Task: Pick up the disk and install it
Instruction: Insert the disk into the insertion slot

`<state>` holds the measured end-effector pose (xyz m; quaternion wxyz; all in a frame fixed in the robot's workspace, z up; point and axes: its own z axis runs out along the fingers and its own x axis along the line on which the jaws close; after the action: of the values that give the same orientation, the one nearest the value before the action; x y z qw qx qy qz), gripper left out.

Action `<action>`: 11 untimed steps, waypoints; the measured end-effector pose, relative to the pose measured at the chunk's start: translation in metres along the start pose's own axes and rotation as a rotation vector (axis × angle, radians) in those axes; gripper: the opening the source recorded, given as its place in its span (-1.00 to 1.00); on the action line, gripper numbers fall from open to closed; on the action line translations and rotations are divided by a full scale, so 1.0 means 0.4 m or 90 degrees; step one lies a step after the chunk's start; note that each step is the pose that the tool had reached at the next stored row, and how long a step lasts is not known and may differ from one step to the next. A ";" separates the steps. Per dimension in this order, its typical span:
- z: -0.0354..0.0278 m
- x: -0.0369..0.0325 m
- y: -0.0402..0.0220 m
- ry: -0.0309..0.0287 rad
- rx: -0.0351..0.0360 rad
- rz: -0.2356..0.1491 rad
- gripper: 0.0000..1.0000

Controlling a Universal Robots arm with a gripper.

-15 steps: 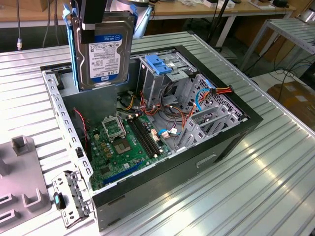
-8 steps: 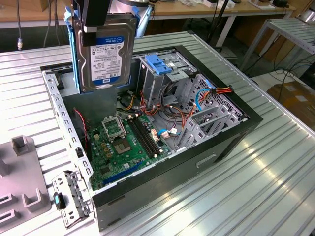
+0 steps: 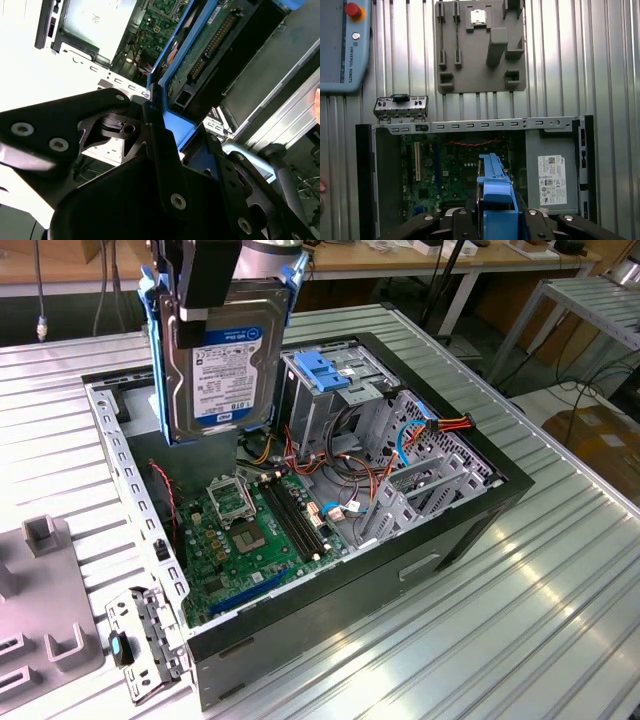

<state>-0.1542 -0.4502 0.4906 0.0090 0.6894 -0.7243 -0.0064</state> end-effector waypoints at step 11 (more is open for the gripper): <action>0.002 0.018 -0.050 0.0003 0.0000 0.000 -0.25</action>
<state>-0.1346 -0.4583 0.4893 0.0092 0.6894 -0.7243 -0.0062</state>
